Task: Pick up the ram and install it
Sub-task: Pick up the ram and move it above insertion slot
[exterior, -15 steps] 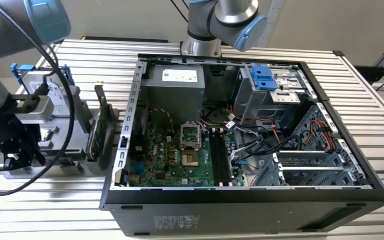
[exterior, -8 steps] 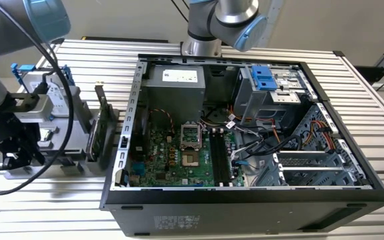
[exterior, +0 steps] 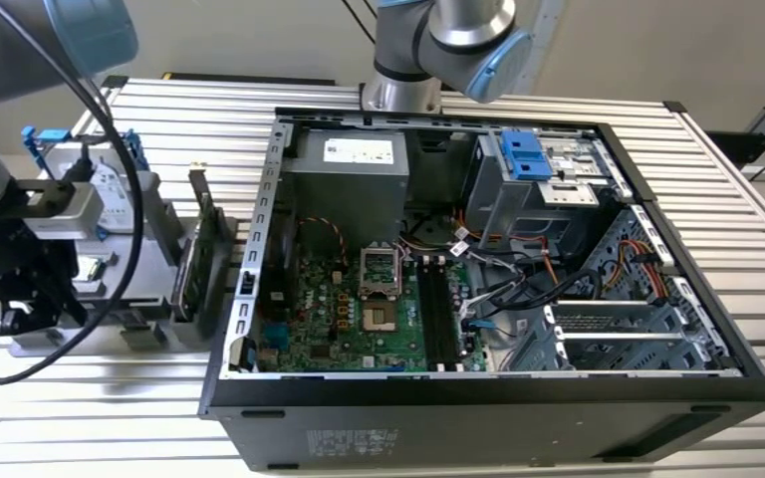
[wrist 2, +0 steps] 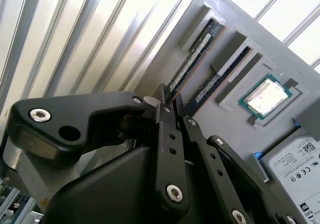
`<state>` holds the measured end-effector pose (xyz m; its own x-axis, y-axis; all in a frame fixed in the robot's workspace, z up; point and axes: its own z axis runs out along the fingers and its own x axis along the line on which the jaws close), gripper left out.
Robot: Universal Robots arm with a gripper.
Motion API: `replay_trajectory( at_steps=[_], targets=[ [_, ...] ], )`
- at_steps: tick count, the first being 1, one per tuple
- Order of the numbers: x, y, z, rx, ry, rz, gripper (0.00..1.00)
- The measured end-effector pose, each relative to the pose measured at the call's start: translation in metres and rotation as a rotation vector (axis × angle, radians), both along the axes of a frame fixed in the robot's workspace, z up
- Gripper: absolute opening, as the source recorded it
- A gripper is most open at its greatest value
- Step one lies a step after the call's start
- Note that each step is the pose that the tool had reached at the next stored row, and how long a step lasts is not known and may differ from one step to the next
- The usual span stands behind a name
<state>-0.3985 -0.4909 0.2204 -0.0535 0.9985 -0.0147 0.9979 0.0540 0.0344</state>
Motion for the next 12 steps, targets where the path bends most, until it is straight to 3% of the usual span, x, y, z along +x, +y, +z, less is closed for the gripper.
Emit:
replay_trajectory(
  at_steps=[12],
  targets=[
    [0.0,0.0,0.008,-0.0001,0.0001,0.0,0.0]
  ],
)
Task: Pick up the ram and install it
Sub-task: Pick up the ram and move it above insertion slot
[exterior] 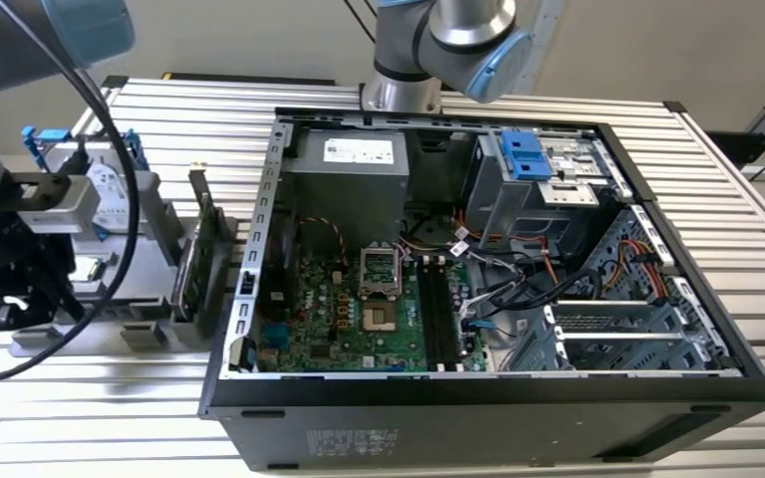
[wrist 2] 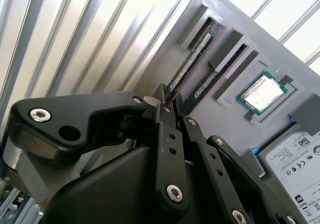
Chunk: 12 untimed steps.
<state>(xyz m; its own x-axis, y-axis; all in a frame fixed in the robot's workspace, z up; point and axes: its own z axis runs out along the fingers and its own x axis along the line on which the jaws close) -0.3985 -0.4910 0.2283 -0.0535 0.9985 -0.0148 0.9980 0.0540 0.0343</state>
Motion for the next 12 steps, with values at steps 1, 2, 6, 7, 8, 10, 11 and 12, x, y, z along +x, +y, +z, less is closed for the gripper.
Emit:
replay_trajectory(
  at_steps=[1,2,6,7,8,10,11,12],
  targets=[
    [0.0,0.0,0.0009,0.0,0.0,0.0,0.0],
    [0.0,0.0,0.0013,0.0001,-0.0001,0.0,0.0],
    [0.0,0.0,0.004,0.0002,-0.0001,0.0,0.0],
    [0.0,0.0,0.0049,0.0,0.0001,0.0,0.0],
    [0.0,0.0,0.0057,0.0001,0.0,0.0,0.0],
    [0.0,0.0,0.007,0.0001,-0.0001,0.0,0.0],
    [0.0,0.0,0.0076,0.0001,-0.0001,0.0,0.0],
    [0.0,0.0,0.0084,0.0001,-0.0001,0.0,0.0]
  ],
)
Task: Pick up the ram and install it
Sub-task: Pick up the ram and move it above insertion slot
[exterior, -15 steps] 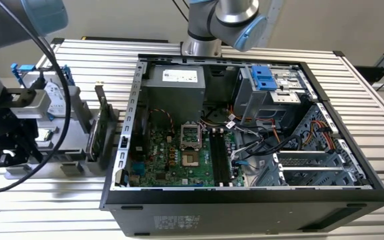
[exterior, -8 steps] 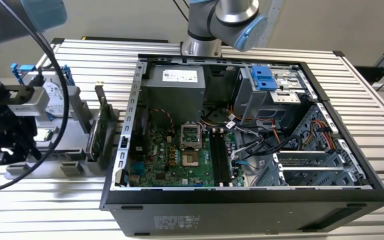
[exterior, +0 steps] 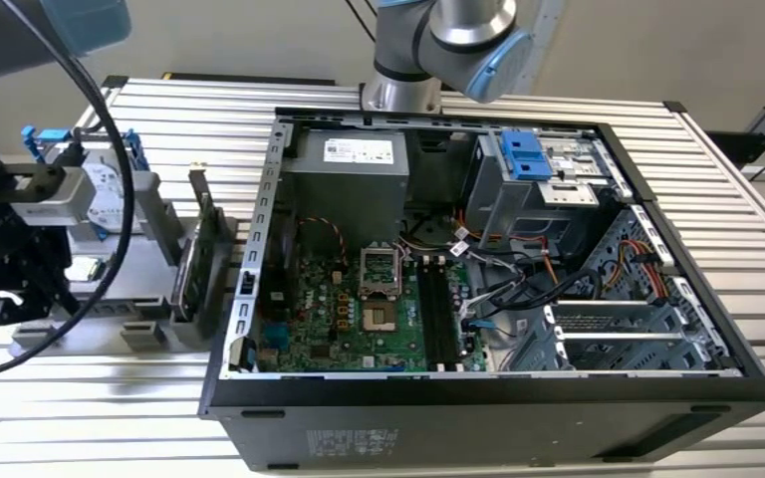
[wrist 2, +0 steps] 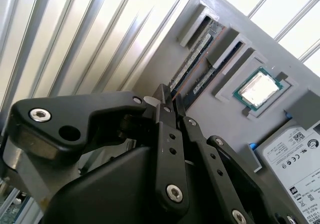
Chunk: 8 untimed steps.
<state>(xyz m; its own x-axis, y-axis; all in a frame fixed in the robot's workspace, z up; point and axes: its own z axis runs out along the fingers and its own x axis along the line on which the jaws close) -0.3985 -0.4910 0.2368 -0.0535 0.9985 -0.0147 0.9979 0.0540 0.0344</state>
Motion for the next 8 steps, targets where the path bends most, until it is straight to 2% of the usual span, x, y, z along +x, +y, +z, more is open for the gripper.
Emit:
replay_trajectory(
  at_steps=[8],
  targets=[
    [0.0,0.0,0.0064,0.0,0.0001,0.0,0.0]
  ],
)
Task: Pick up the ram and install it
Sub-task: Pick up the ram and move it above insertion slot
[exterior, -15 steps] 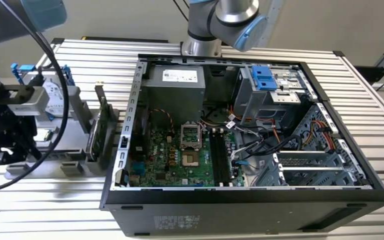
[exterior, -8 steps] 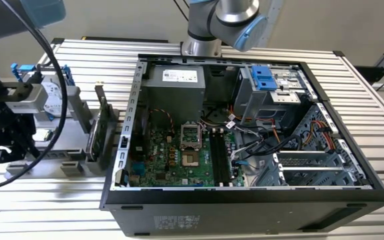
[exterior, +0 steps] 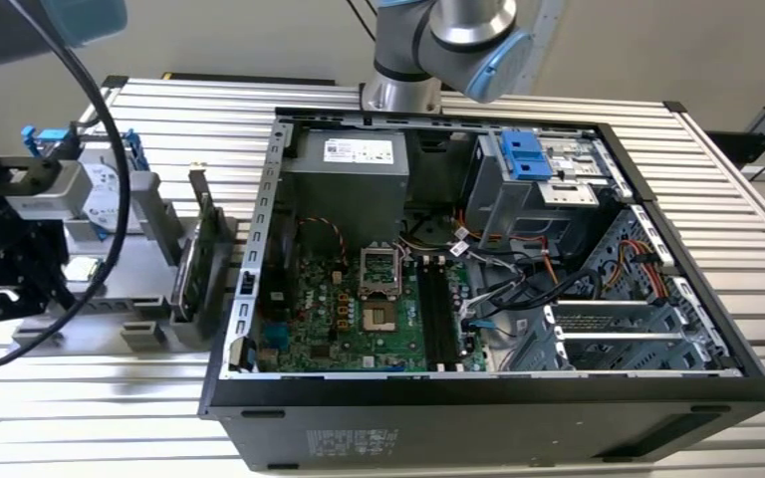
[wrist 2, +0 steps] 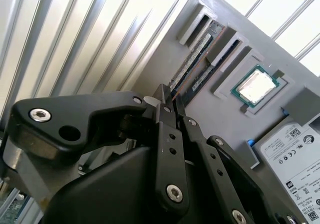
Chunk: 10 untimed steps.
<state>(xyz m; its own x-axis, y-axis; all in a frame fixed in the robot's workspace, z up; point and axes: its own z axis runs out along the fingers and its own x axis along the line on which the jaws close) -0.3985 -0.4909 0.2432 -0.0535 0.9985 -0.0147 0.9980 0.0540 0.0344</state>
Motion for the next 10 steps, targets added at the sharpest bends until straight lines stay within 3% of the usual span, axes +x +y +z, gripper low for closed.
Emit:
replay_trajectory(
  at_steps=[10],
  targets=[
    [0.0,0.0,0.0072,-0.0001,0.0,0.0,0.0]
  ],
)
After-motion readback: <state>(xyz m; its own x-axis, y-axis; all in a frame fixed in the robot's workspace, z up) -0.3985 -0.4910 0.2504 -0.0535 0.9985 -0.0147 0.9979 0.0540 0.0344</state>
